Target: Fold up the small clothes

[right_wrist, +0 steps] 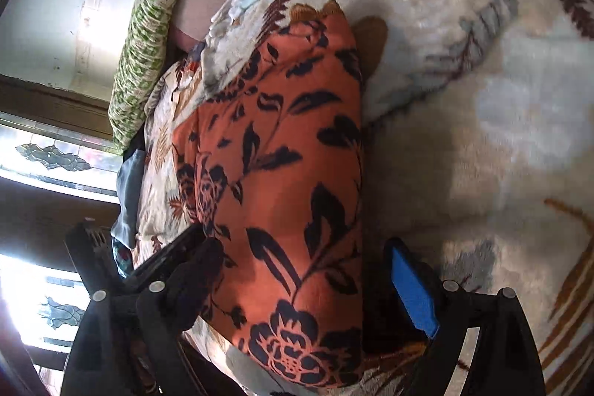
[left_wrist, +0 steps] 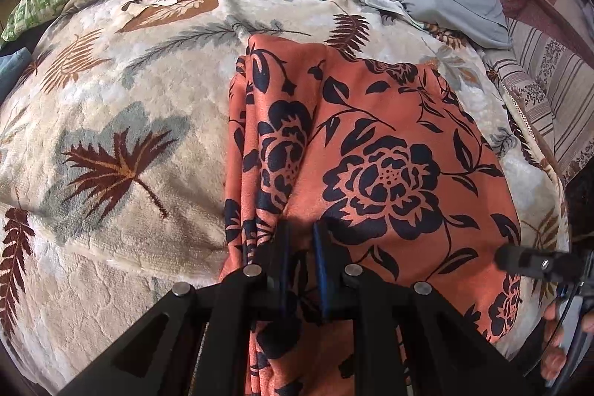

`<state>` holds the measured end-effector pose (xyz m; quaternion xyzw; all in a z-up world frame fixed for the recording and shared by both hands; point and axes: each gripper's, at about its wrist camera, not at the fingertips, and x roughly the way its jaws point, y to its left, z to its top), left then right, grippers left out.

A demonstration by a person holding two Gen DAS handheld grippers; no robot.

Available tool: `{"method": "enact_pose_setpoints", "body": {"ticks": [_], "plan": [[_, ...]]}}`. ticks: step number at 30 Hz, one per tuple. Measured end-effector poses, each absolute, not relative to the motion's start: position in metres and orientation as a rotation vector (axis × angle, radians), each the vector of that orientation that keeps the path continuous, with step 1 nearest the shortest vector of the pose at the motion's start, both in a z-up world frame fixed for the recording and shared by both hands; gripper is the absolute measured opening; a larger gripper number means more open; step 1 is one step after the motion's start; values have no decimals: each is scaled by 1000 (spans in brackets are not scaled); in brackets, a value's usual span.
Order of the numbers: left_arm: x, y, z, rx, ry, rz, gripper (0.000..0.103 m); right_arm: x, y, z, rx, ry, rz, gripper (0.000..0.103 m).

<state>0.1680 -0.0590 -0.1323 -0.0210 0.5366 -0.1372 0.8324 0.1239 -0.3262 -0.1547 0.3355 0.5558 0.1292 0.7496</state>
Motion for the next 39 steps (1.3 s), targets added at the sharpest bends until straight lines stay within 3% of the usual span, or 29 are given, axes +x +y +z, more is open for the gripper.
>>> {"method": "enact_pose_setpoints", "body": {"ticks": [1,3,8,10,13,19,21,27,29,30,31,32,39], "plan": [[168,-59,-132,-46,1137,-292,14,122,-319,-165,741,1243,306,89],[169,-57,-132,-54,1139,-294,14,120,-303,-166,728,1250,338,64],[168,-58,-134,-60,1141,-294,14,114,-279,-150,502,1232,264,50],[166,-58,-133,-47,1127,-298,15,111,-270,-162,390,1257,230,51],[168,-56,-133,-77,1133,-301,15,109,-257,-135,276,1238,251,61],[167,-56,-134,-81,1130,-313,14,133,-291,-112,443,1200,224,72],[168,-55,-134,-92,1132,-321,14,142,-300,-108,456,1165,186,80],[169,-46,-128,-161,1126,-351,15,160,-305,-140,538,1247,198,81],[163,-34,-114,-228,1080,-368,21,158,-304,-146,585,1241,232,81],[158,-26,-107,-229,1043,-353,41,157,-303,-145,589,1231,231,81],[153,-19,-102,-211,1009,-309,69,157,-301,-143,583,1218,233,81],[149,-12,-101,-201,993,-272,77,157,-301,-138,572,1201,234,81],[127,0,-138,-374,1157,-371,77,169,-298,-149,556,1225,227,81]]}}
